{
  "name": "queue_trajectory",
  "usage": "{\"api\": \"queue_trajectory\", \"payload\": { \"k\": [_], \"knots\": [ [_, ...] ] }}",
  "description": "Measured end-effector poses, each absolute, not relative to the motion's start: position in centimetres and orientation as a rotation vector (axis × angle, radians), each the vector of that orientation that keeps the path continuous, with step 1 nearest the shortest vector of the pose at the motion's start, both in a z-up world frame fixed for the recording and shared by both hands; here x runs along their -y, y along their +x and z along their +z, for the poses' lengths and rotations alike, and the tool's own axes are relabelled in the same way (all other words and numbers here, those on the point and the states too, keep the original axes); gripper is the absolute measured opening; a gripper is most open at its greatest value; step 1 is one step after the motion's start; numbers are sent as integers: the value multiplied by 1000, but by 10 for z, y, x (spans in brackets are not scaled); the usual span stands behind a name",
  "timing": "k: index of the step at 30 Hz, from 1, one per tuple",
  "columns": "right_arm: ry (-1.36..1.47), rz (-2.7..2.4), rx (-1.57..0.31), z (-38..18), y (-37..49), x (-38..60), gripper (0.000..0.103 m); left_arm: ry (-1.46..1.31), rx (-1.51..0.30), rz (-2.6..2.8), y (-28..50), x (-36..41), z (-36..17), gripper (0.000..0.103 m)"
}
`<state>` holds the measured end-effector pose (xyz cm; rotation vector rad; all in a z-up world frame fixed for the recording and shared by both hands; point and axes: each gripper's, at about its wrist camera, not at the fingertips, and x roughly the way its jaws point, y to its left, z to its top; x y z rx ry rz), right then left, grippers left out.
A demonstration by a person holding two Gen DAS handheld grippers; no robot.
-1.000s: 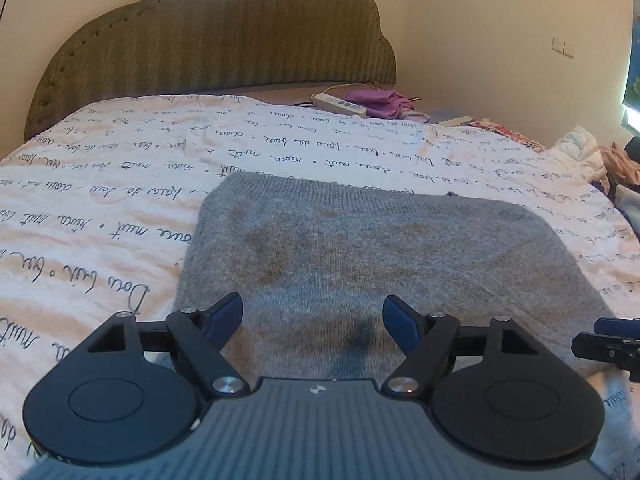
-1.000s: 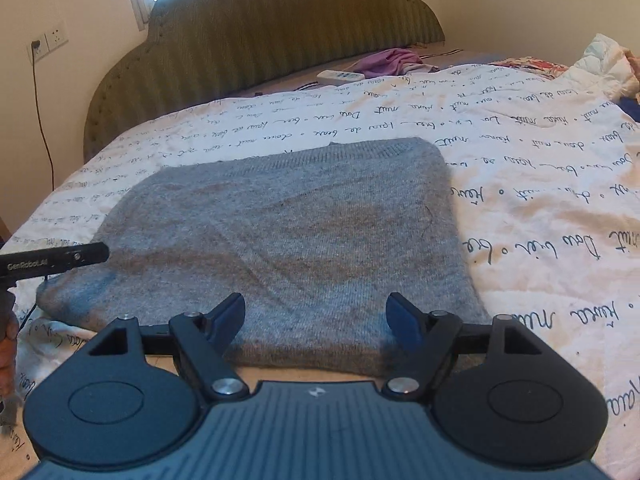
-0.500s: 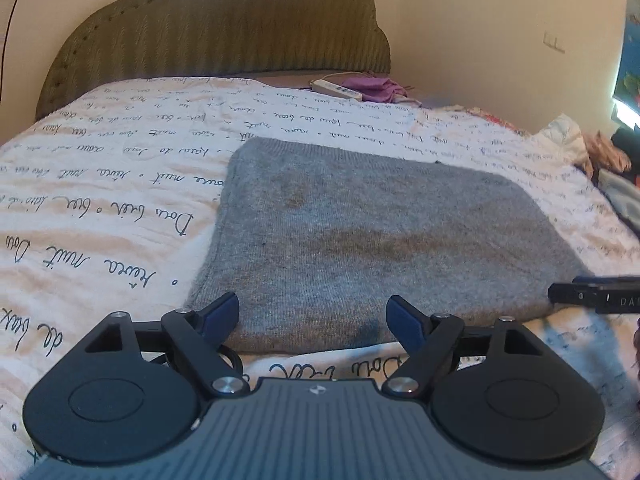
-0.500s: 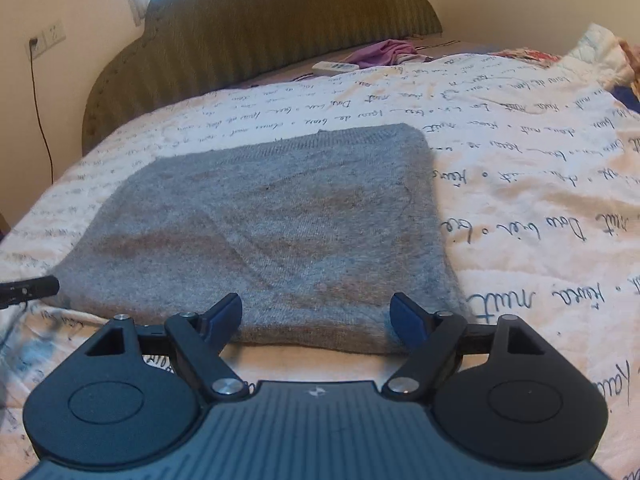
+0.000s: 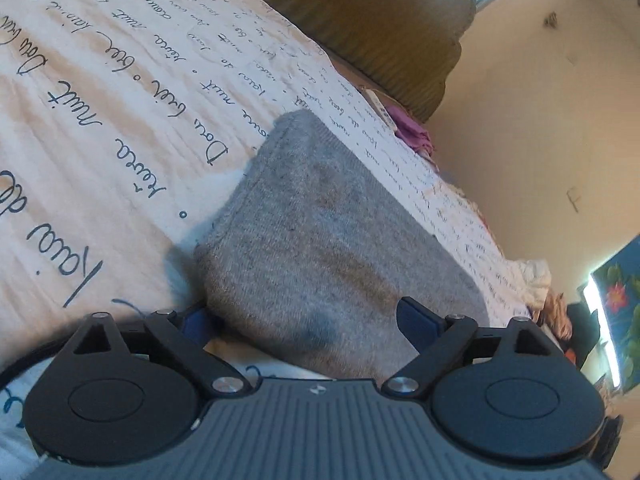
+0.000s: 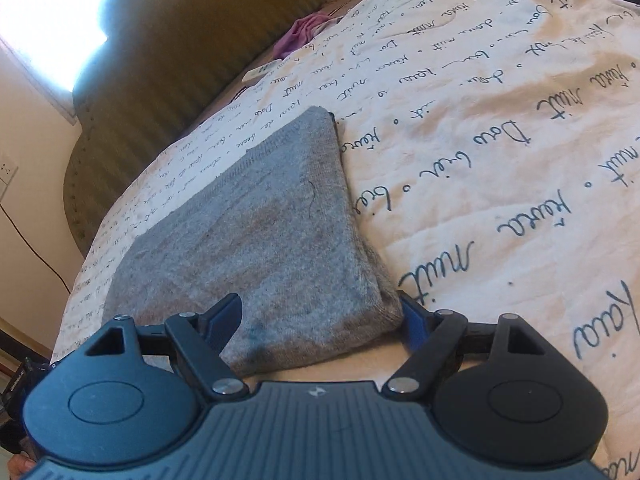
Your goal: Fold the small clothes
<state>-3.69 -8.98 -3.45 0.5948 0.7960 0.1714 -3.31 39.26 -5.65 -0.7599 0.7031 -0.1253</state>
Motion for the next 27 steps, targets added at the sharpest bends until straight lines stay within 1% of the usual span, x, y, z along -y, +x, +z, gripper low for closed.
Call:
{"api": "queue_trajectory", "payload": {
  "k": [2,3,4,6,9,10,13,15,16,20,27],
  "knots": [
    [572,176,-801,-34,-34,87,81,-794,-707,-103,-26,-394,-57,71],
    [563,175,-798,-33,-34,87,81,-801,-718,-87,-24,-396,-58,43],
    [563,170,-790,-32,-35,89,81,-807,-736,-75,-22,-397,-61,18],
    [558,133,-761,-27,-39,92,81,-836,-772,-58,-20,-403,-68,10],
    [510,83,-704,-12,-38,96,82,-788,-757,-44,-24,-400,-64,9],
    [485,77,-689,-5,-35,94,82,-752,-744,-34,-26,-396,-60,7],
    [432,152,-682,17,-15,77,82,-523,-668,-37,-30,-367,-41,5],
    [394,271,-730,30,9,48,82,-325,-610,-54,-32,-340,-32,5],
    [373,342,-766,33,21,30,82,-271,-600,-70,-32,-329,-31,5],
    [300,625,-915,38,64,-58,82,-174,-592,-89,-33,-309,-35,5],
    [-4,829,-1043,44,112,-205,82,-106,-578,-88,-35,-305,-41,5]
  ]
}}
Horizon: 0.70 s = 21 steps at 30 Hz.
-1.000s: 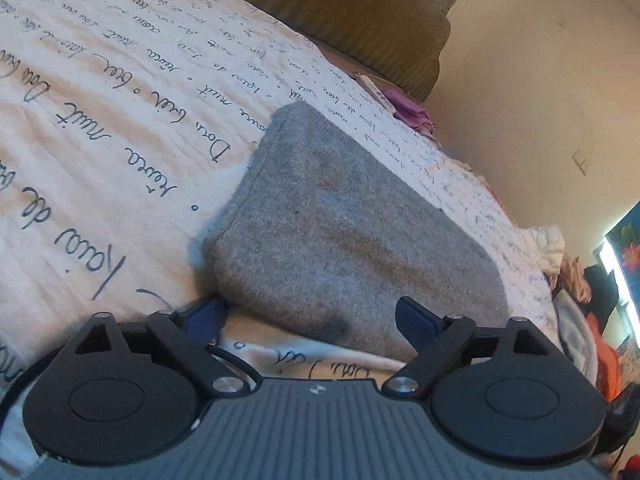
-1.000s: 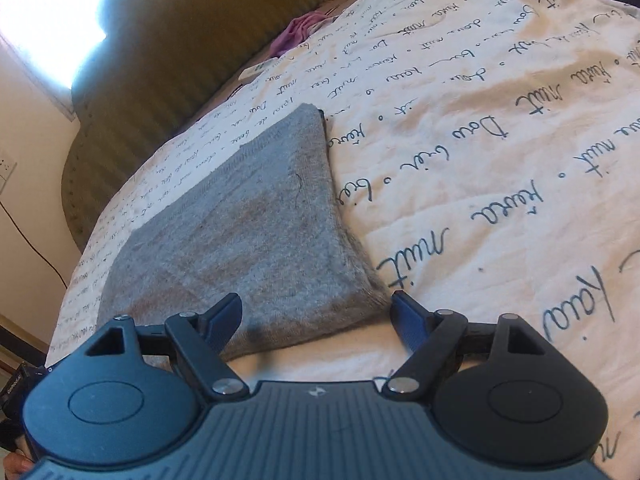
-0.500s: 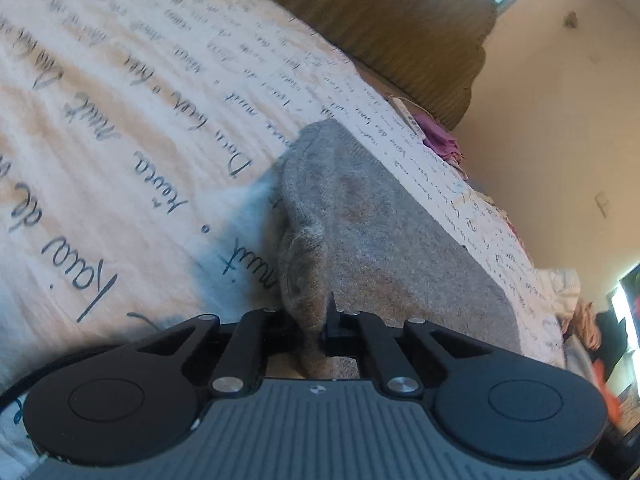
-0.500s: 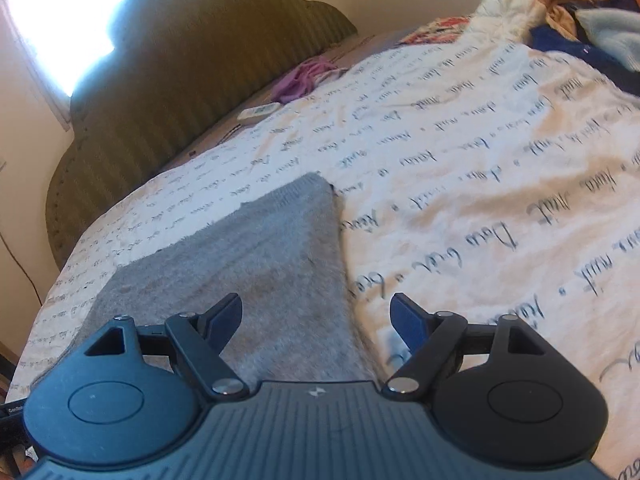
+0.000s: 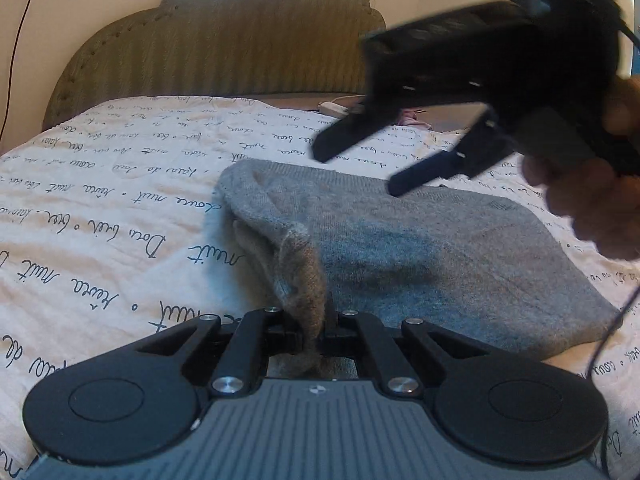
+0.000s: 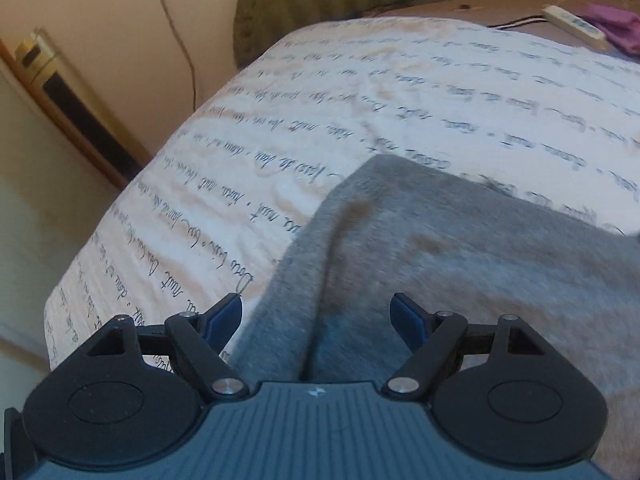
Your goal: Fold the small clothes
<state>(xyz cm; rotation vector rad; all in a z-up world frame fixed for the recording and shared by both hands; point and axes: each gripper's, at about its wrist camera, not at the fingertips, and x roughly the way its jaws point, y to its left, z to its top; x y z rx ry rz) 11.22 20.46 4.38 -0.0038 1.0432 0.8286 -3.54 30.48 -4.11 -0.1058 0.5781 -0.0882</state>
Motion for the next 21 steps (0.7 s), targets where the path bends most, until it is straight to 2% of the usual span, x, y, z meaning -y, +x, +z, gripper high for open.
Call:
{"api": "queue_trajectory", "payload": {
  "k": [7,12,15,16,17,18,19,20,21],
  "knots": [
    [-377,756,-1109,25,136,-304,82,-120,-564,-106,-37,-305,-41,5],
    [-584,686,-1172,-13,143,-323,82,-134,-556,-127,-38,-308,-41,5],
    [-587,700,-1149,-15,142,-318,80,-137,-550,-134,-39,-309,-41,5],
    [-581,708,-1140,-14,143,-314,70,-139,-549,-137,-40,-309,-40,5],
    [-566,706,-1136,-11,146,-309,55,-140,-549,-139,-39,-310,-40,5],
    [-543,699,-1138,-7,152,-303,44,-140,-549,-139,-39,-310,-40,5],
    [-507,687,-1141,-2,160,-293,21,-139,-550,-138,-39,-310,-39,5],
    [-459,696,-1151,2,167,-283,14,-142,-551,-137,-40,-311,-38,5],
    [-386,723,-1163,6,174,-271,11,-146,-550,-137,-40,-311,-37,5]
  ]
}}
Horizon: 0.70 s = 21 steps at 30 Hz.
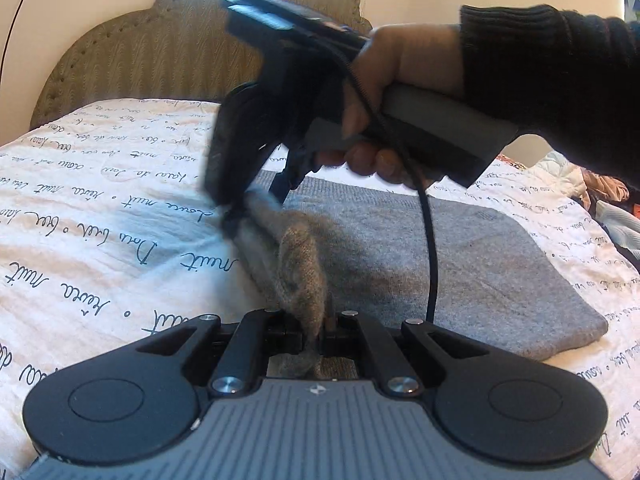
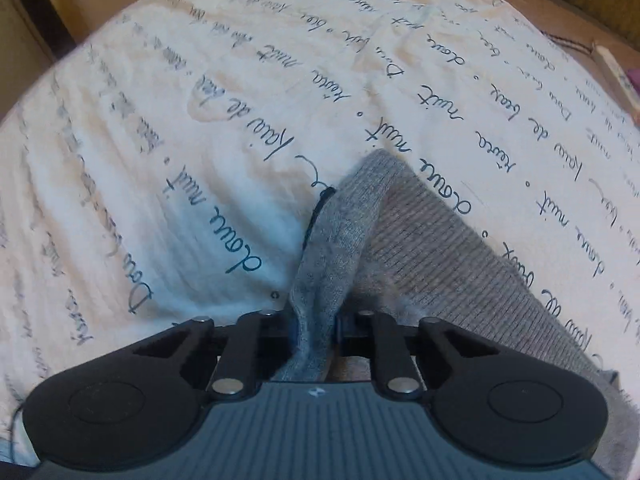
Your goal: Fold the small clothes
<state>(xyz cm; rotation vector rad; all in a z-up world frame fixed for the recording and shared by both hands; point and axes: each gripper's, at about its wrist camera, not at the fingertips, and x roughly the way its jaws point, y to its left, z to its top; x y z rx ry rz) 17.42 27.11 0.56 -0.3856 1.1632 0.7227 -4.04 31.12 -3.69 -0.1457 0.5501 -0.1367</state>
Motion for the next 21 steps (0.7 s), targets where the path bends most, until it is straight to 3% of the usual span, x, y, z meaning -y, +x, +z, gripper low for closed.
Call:
{"api": "queue_trajectory", "payload": {
  "k": [11,21],
  "knots": [
    [163,768,-1022,36,177,-92,8,-92,-496,-253,-37,-257,-8,5],
    [310,515,-1045,-2,168,79,8,-4,-584,-557,-7,-121,-29,5]
  ]
}}
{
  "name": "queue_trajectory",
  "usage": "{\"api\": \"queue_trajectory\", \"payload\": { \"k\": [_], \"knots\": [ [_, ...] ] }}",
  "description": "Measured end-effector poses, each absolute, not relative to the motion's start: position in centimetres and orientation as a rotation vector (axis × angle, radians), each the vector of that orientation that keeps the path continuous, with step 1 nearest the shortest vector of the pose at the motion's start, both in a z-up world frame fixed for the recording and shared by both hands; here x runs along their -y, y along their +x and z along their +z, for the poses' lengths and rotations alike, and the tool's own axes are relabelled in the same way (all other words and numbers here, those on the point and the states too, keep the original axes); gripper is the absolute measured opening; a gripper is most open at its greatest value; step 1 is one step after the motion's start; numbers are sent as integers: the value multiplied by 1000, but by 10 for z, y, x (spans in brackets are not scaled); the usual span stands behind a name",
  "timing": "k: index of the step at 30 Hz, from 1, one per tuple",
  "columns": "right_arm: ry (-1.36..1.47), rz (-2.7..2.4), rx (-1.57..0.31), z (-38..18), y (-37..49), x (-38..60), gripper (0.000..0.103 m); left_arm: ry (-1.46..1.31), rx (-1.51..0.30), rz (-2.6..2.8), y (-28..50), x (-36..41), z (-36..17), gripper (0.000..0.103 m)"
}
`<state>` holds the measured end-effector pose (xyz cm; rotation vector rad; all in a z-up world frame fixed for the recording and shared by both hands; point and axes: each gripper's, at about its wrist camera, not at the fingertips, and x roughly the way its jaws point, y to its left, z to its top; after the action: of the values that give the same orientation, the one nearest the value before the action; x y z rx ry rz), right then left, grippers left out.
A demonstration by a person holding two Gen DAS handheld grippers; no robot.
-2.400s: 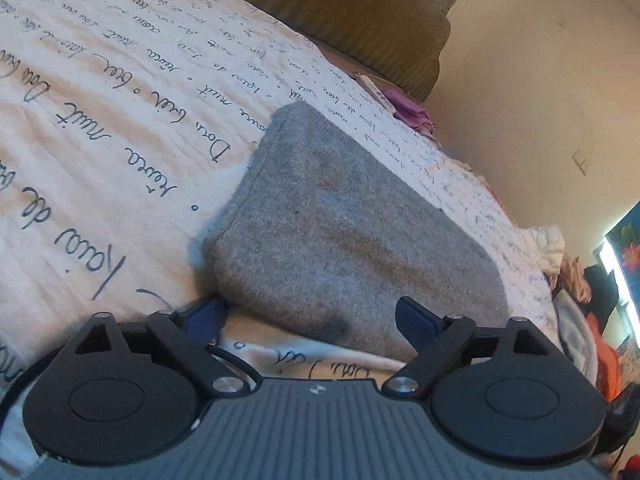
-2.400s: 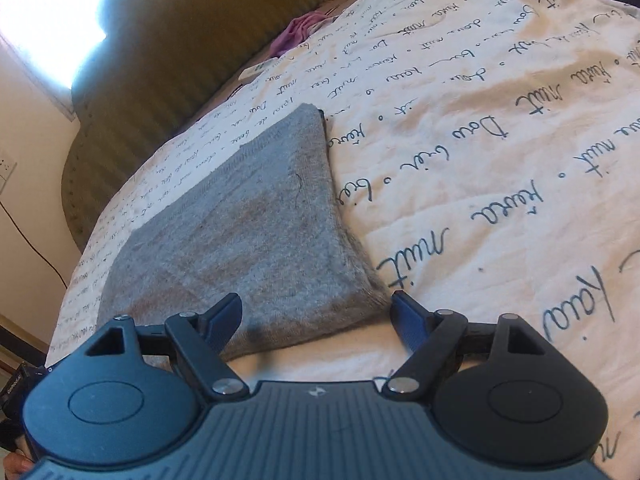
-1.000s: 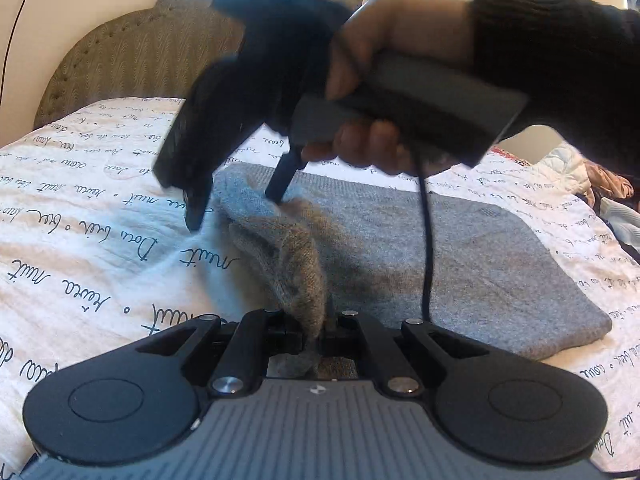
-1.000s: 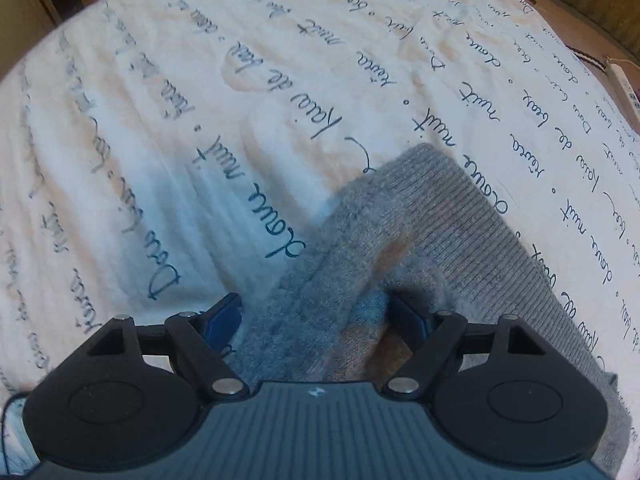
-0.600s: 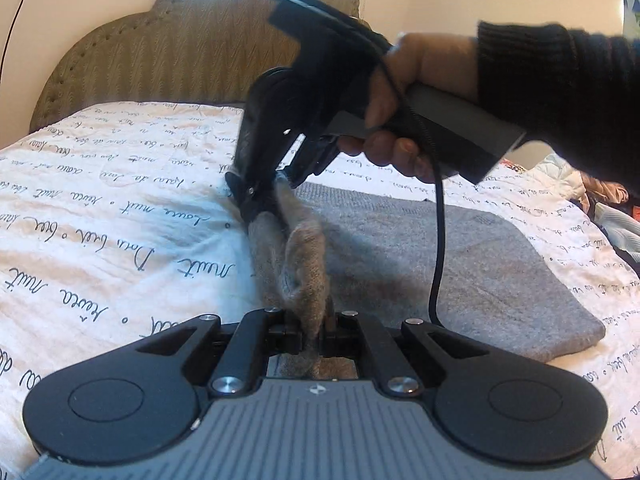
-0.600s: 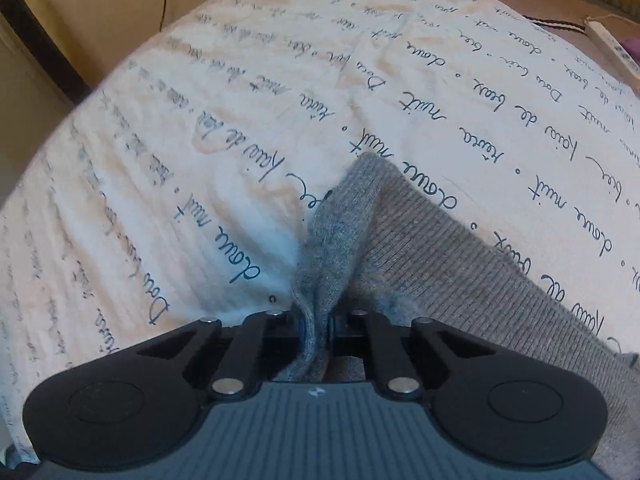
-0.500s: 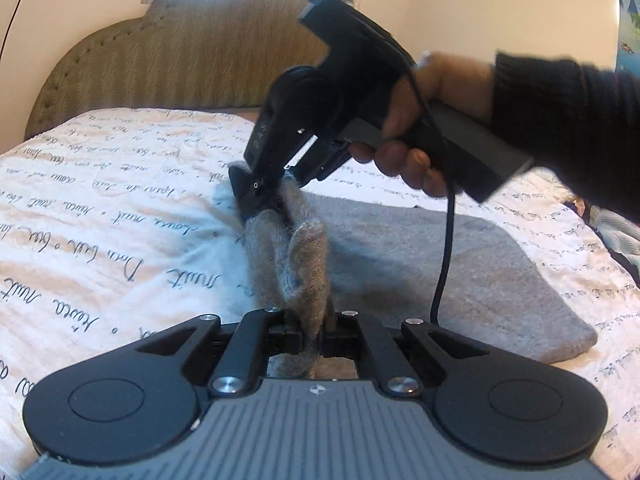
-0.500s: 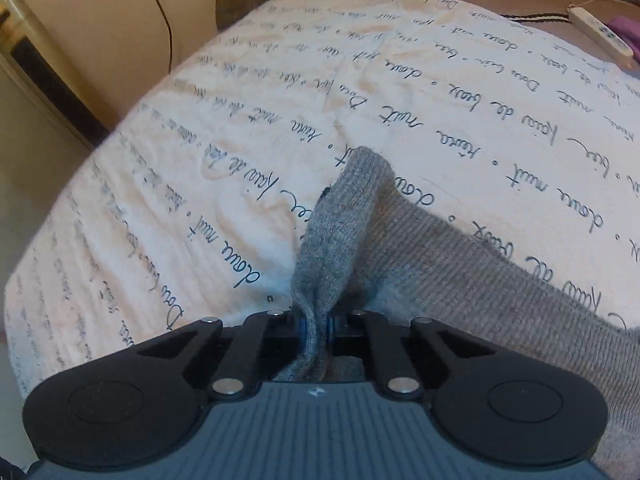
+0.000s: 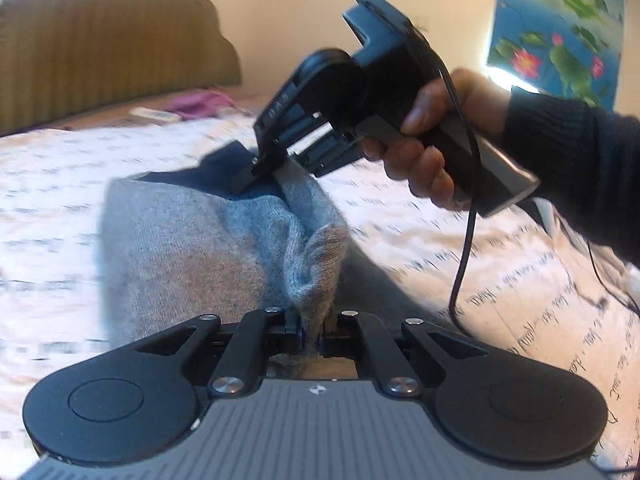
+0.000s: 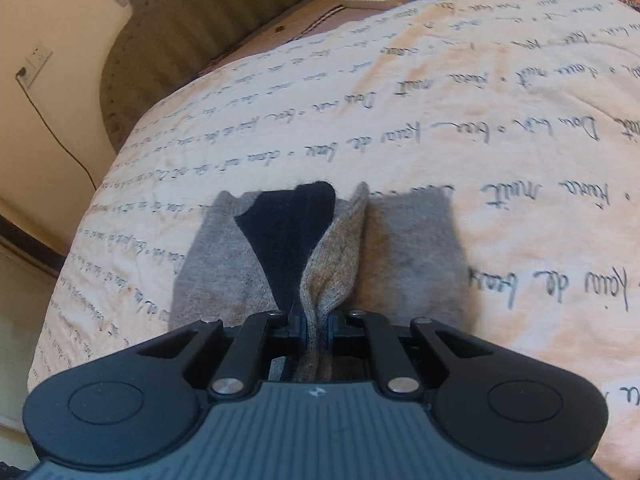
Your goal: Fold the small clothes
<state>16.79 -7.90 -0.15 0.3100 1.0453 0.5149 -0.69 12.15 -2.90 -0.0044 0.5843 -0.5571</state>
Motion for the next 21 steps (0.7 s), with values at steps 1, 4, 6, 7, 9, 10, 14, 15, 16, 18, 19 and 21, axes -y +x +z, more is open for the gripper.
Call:
{"api": "queue_trajectory", "payload": {
  "k": [1,4,6,7,9,10,14,15,16,18,19,21],
  "knots": [
    [324,515,-1042,-7,167,84,8,13,-601,-565,-5,-110,-34,5],
    [370,531,-1018,-15,167,96,8,69,-623,-570,3,-90,-45,5],
    [390,544,-995,-15,167,100,8,87,-627,-568,8,-84,-47,5],
    [399,545,-980,-16,166,102,9,95,-623,-571,8,-82,-47,5],
    [411,546,-965,-20,165,108,12,133,-617,-590,7,-78,-50,8],
    [435,549,-960,-22,165,112,14,165,-616,-611,3,-75,-55,11],
    [598,542,-894,-21,166,137,30,129,-579,-722,-11,-104,-39,24],
    [632,546,-862,-19,167,144,33,89,-563,-755,-16,-117,-31,36],
    [646,543,-841,-16,168,147,38,53,-550,-777,-21,-131,-24,52],
    [627,537,-824,-11,173,145,40,17,-500,-762,-26,-155,-12,67],
    [595,534,-832,-10,178,139,40,5,-475,-736,-25,-167,-7,69],
    [520,528,-870,-9,187,123,41,-14,-460,-665,-18,-182,-4,72]
  ]
}}
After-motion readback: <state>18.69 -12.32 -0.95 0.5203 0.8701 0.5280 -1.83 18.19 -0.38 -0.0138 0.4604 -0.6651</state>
